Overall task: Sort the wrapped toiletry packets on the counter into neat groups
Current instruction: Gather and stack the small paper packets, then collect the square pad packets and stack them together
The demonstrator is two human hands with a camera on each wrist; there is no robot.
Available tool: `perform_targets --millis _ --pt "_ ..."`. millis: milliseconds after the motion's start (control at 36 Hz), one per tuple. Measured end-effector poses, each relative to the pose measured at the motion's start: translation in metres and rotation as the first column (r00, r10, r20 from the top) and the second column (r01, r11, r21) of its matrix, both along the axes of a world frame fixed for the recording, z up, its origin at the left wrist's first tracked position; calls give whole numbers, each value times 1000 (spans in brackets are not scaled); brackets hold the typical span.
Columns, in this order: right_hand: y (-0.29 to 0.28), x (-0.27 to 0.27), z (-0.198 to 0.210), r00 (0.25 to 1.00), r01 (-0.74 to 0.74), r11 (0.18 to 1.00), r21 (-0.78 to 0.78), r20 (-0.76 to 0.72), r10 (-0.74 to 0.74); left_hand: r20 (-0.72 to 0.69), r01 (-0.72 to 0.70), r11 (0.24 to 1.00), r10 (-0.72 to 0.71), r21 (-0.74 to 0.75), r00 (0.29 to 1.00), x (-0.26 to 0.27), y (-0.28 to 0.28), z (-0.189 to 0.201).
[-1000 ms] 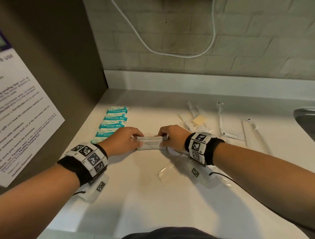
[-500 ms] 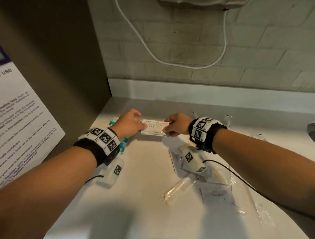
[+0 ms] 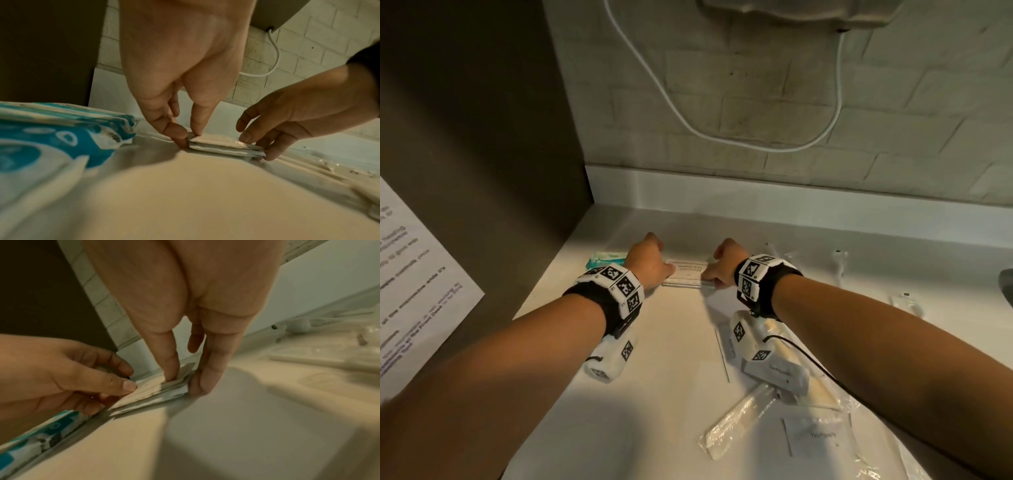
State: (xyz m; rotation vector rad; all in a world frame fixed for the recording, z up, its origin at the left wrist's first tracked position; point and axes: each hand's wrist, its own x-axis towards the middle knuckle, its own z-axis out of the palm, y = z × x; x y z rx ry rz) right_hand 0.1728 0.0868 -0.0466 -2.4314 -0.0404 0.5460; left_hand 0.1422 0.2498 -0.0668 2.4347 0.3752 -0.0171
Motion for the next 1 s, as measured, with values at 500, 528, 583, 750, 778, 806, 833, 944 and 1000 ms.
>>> perform_targets --millis 500,528,583,750,778,806,833,944,1000 --pt "-31 -8 16 984 -146 987 -75 94 152 -1 72 997 -72 22 997 -9 1 17" --pt "-39 -11 19 978 -178 981 -82 96 186 17 95 995 -95 9 995 -12 -1 22" --pt "-56 -22 26 960 -254 959 -127 86 266 44 164 986 -163 -21 986 -21 -10 31" --pt "-116 -70 45 854 -479 795 -372 12 520 31 423 904 -421 -69 906 -49 -64 43" --pt "-124 -79 44 843 -503 771 -390 -25 537 10 456 888 -457 -63 890 -53 -74 41" --pt "-132 -87 43 835 -519 752 -406 -53 548 -15 483 874 -484 -44 875 -56 -84 39" --pt "-140 -95 42 831 -525 741 -420 -64 552 -40 504 864 -504 -18 863 -59 -93 36" --pt "-163 -125 37 838 -506 751 -424 -35 544 -183 584 798 -557 153 810 -66 -121 24" --pt "-171 -137 31 838 -502 742 -445 -40 544 -260 610 754 -555 244 790 -70 -130 21"
